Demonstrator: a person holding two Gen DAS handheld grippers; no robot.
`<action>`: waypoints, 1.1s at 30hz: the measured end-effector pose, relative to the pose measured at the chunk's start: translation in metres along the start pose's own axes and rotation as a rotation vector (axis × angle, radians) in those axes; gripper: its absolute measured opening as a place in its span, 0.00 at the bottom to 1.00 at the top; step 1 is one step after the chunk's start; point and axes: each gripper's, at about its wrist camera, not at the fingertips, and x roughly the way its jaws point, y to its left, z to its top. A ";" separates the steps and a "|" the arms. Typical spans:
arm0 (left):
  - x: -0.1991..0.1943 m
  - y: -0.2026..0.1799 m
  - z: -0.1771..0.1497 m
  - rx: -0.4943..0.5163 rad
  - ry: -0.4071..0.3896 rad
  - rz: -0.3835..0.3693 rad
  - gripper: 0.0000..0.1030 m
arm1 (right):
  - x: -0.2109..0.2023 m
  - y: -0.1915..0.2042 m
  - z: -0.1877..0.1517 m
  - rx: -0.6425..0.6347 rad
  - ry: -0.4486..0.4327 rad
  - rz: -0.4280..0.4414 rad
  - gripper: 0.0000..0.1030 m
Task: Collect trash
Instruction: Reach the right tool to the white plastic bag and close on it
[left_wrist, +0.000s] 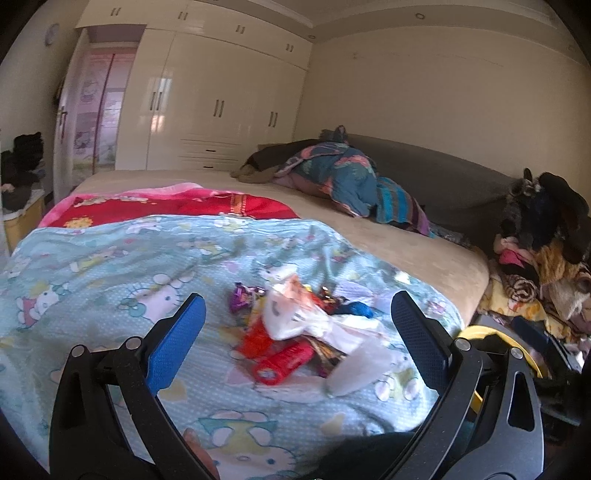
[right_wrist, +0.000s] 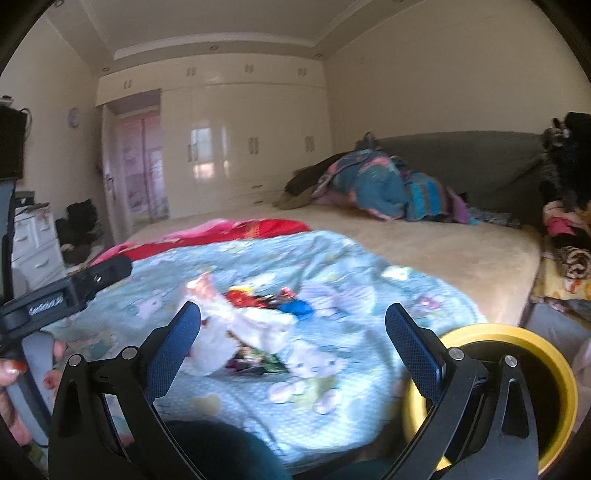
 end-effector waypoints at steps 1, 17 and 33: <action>0.001 0.005 0.002 -0.009 0.000 0.009 0.90 | 0.004 0.004 0.001 -0.007 0.008 0.015 0.94; 0.059 0.062 0.014 -0.090 0.140 -0.041 0.90 | 0.080 0.039 -0.008 -0.102 0.319 0.215 0.94; 0.140 0.044 -0.008 -0.130 0.376 -0.162 0.71 | 0.117 0.033 -0.028 0.041 0.488 0.388 0.29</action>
